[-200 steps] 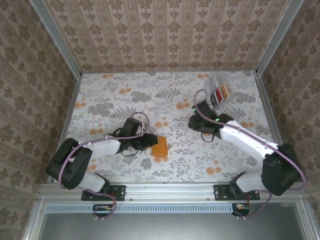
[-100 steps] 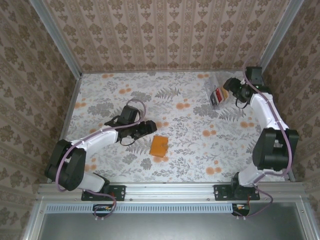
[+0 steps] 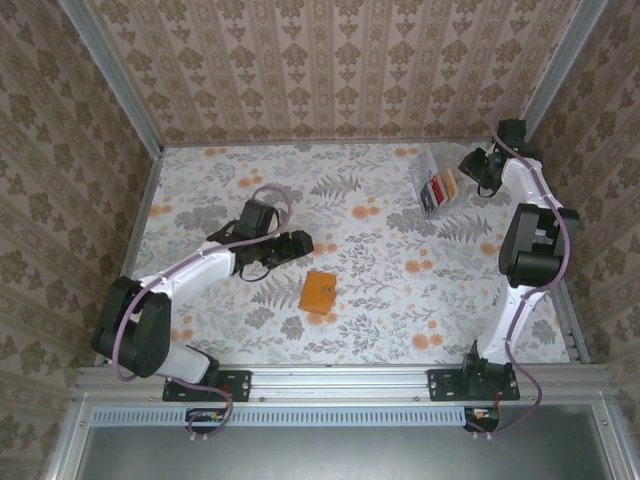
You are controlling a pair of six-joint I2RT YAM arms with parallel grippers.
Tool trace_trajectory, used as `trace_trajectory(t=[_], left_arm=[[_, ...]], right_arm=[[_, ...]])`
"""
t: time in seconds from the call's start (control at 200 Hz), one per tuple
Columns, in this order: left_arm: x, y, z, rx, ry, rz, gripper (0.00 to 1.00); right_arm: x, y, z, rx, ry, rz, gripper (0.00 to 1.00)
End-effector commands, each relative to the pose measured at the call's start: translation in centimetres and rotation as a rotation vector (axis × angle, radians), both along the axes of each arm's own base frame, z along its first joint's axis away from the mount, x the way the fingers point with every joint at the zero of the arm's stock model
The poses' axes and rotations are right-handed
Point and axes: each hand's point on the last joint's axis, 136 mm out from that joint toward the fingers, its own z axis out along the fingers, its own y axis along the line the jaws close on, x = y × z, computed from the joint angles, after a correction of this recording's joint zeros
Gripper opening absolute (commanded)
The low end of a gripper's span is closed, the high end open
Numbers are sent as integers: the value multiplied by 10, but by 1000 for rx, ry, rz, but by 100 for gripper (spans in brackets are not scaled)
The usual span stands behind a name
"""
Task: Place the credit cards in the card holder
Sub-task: Move the storage box to the top-center of the table.
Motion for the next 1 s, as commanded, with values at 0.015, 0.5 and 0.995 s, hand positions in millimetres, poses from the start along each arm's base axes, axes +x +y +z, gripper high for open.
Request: trace_trajectory(t=[0.015,0.5,0.995], left_arm=[[3,-4,1,-3,4,-26,74],[3,-8,-3,-10,28,-41,73],[1,-8,-3,-13,32,-48,73]], right_arm=[[3,10,-4,36,22,62,39],[-5,15,-33,34,102,115,28],[-25,33,-22,-70,126,246,15]])
